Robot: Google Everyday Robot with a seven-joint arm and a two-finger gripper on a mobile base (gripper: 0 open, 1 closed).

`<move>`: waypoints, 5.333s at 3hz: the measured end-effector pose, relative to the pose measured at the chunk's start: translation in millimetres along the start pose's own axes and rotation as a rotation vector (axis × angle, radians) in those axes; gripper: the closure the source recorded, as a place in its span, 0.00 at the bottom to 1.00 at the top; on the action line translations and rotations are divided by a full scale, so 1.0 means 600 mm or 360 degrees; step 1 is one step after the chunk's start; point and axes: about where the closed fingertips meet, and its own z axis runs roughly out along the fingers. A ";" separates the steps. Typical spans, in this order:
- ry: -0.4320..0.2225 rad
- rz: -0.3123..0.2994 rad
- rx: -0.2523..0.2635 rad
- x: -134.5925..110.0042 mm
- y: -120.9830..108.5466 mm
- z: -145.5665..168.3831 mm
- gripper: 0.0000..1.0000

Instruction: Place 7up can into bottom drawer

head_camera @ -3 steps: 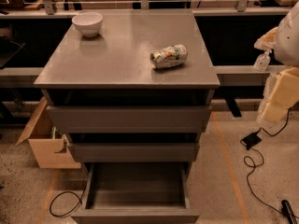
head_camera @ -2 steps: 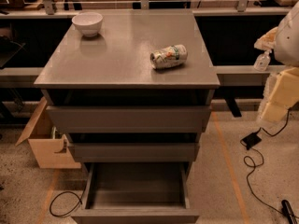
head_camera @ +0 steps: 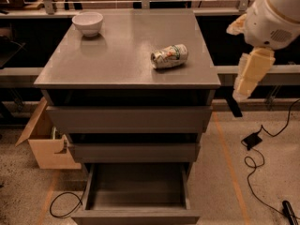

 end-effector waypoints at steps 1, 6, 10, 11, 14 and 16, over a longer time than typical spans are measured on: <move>-0.0055 -0.0105 0.0033 -0.032 -0.065 0.034 0.00; 0.0051 -0.0294 0.0121 -0.150 -0.243 0.198 0.00; 0.0070 -0.0349 -0.0048 -0.191 -0.243 0.308 0.00; 0.0072 -0.0345 -0.0082 -0.187 -0.240 0.329 0.18; 0.0047 -0.0412 -0.0044 -0.192 -0.220 0.270 0.96; 0.0076 -0.0444 -0.0156 -0.169 -0.085 0.166 1.00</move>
Offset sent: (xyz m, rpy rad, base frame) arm 0.1368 0.0481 -0.0146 -0.0144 -0.0985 0.1544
